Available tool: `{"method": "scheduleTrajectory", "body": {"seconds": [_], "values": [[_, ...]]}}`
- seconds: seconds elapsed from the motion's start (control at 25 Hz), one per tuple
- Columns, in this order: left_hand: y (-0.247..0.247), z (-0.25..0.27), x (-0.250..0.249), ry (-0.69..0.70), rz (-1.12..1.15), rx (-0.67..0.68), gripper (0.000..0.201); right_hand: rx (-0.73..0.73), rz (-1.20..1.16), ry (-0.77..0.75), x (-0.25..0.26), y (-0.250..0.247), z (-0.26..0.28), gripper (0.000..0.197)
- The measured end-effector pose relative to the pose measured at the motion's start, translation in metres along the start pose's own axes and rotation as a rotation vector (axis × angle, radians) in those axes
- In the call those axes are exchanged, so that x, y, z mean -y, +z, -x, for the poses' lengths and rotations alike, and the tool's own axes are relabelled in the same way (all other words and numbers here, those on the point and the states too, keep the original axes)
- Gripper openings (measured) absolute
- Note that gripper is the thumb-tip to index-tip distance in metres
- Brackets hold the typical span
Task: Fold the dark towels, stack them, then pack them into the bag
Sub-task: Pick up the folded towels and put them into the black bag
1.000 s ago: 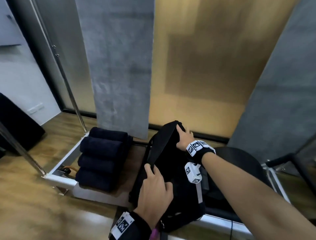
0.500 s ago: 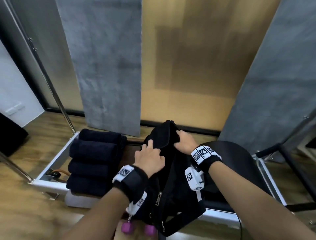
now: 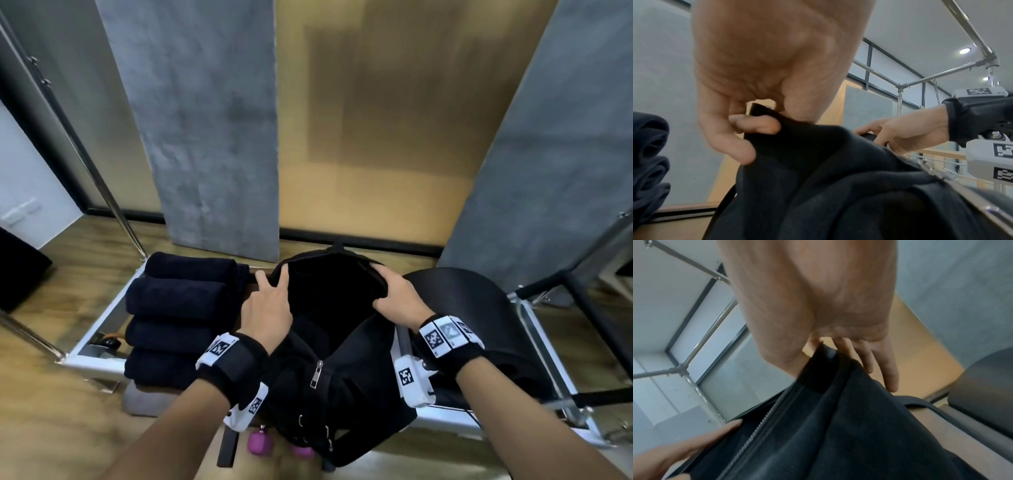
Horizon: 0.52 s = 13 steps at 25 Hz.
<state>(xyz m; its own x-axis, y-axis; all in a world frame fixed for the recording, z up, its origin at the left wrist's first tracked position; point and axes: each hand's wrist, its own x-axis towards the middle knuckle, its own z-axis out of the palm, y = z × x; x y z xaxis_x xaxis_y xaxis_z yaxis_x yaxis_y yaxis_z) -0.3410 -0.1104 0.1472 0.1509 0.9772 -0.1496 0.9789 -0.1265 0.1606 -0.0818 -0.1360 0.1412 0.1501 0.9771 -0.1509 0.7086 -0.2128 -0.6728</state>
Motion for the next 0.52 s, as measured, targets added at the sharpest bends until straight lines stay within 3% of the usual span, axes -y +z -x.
{"method": "scheduleTrajectory", "body": {"seconds": [0.12,0.24,0.4,0.52], "values": [[0.0,0.002,0.001,-0.003,0.056,0.023,0.091,0.094,-0.034,0.039,0.006,0.003,0.006,0.086],[-0.001,0.006,0.0,0.049,0.113,0.026,0.083,0.069,-0.038,0.063,0.02,0.002,0.014,0.072],[-0.002,0.012,0.008,0.134,0.142,-0.02,0.068,-0.047,0.036,0.039,0.067,0.0,0.027,0.055],[-0.004,0.022,0.02,0.249,0.257,-0.083,0.062,-0.181,0.058,-0.106,0.122,0.013,0.033,0.051]]}}
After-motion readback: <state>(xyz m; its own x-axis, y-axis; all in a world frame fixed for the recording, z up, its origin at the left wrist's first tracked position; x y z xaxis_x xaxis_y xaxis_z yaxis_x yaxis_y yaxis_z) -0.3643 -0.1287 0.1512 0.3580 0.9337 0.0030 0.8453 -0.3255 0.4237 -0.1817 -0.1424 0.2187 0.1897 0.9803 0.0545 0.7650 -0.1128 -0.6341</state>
